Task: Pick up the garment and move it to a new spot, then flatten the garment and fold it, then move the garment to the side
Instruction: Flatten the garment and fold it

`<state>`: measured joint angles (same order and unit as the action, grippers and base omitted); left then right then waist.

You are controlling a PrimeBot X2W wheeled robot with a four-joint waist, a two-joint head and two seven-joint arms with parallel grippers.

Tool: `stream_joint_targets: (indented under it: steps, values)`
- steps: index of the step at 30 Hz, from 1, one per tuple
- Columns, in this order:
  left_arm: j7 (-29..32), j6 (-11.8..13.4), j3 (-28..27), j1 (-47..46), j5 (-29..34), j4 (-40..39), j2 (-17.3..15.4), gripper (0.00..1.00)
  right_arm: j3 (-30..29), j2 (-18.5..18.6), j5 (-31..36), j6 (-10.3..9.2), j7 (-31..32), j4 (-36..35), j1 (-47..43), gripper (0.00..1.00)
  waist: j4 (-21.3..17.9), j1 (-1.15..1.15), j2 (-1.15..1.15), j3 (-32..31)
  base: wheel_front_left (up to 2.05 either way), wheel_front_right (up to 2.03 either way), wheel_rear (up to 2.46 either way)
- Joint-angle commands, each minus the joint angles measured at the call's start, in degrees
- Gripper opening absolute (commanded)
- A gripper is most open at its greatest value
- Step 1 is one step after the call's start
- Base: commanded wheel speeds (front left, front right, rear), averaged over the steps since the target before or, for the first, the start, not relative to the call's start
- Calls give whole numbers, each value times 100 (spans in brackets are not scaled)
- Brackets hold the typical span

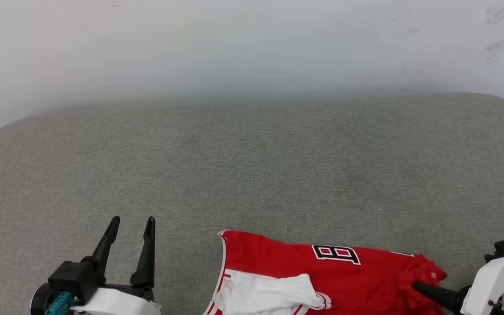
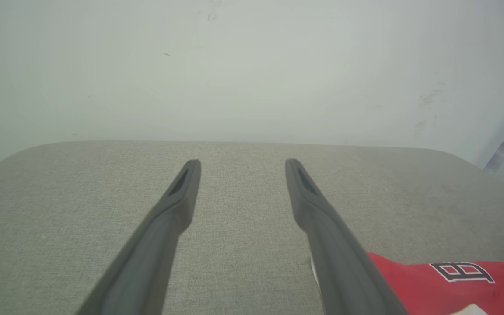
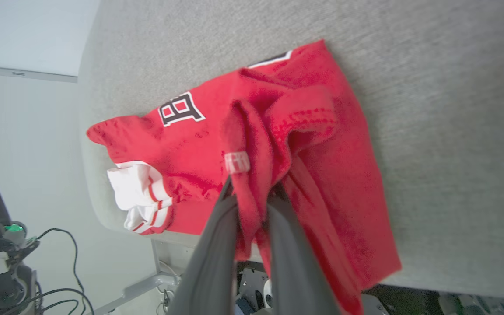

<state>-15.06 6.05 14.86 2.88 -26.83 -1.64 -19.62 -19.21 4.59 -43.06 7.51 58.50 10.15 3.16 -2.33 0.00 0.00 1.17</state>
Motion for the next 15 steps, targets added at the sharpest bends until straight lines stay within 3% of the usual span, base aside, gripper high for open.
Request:
stream_joint_targets:
  steps: [1,5,6,10,15]
  values:
    - [-8,-26,21,-73,41,8,4,100,-93,-97,-386,-5,243,-8,33,0,51,0,0,12,0,0,0]
    - [-9,-31,27,-101,51,34,19,100,-49,-178,-1562,-5,607,170,57,0,156,0,0,25,0,0,0]
    - [-9,-31,27,-101,51,34,19,100,-49,-178,-1562,-5,607,170,57,0,156,0,0,25,0,0,0]
    - [-9,-57,49,-157,47,34,17,100,591,-174,-2778,-4,422,457,98,0,268,0,0,62,0,0,0]
    - [-9,-84,50,-250,60,22,14,100,1603,-177,-3660,-4,-139,532,251,0,418,0,0,191,0,0,0]
